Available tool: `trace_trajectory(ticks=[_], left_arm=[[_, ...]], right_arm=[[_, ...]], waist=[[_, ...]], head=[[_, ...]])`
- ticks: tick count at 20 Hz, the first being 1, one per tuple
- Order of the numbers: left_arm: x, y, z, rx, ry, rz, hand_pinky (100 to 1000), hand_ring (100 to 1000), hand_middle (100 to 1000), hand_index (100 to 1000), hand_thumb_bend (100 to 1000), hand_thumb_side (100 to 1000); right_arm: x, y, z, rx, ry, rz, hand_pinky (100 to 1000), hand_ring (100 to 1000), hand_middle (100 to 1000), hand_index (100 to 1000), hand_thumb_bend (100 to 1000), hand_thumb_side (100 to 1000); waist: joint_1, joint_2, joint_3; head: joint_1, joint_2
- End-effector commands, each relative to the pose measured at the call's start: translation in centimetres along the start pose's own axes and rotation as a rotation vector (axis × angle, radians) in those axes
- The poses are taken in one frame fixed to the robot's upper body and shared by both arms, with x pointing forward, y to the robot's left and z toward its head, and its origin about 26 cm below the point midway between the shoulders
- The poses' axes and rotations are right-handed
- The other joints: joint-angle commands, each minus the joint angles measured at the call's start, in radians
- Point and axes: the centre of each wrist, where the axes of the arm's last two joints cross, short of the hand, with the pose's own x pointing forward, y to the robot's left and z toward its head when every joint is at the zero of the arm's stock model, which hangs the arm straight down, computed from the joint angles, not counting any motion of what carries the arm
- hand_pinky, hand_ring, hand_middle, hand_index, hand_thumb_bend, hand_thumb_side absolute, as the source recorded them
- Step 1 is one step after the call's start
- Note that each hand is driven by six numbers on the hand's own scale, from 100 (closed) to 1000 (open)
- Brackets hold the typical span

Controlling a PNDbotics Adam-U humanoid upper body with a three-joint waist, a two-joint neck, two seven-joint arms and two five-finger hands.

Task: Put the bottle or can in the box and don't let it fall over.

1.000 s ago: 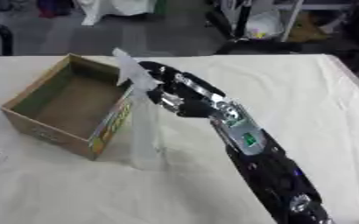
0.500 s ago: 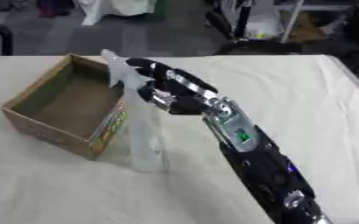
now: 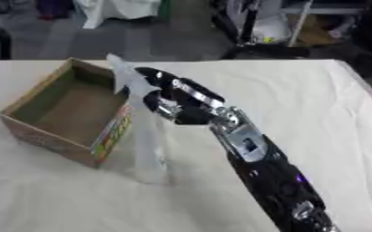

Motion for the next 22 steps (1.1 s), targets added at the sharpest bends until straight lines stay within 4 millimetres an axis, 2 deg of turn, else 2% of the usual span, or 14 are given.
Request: trace_trajectory(ticks=[1, 11, 22], left_arm=[[0.4, 0.2, -0.3, 0.005, -0.021, -0.002, 544, 1000, 927, 830, 452, 659], [0.4, 0.1, -0.2, 0.002, -0.018, -0.003, 545, 1000, 927, 830, 451, 659], [0.3, 0.1, -0.2, 0.0, -0.015, -0.003, 545, 1000, 927, 830, 451, 660]], right_arm=[[1.1, -0.7, -0.3, 0.005, -0.043, 0.023, 858, 1000, 1000, 1000, 166, 591], [2.0, -0.5, -1.2, 0.037, -0.076, 0.069, 862, 1000, 1000, 1000, 176, 599], [1.9, -1.4, -1.4, 0.003, -0.058, 0.231, 882, 1000, 1000, 1000, 243, 622]], waist=[[0.006, -0.012, -0.004], [0.008, -0.014, -0.005], [0.005, -0.015, 0.002]], head=[[0.0, -0.017], [-0.009, -0.016], [-0.02, -0.021]])
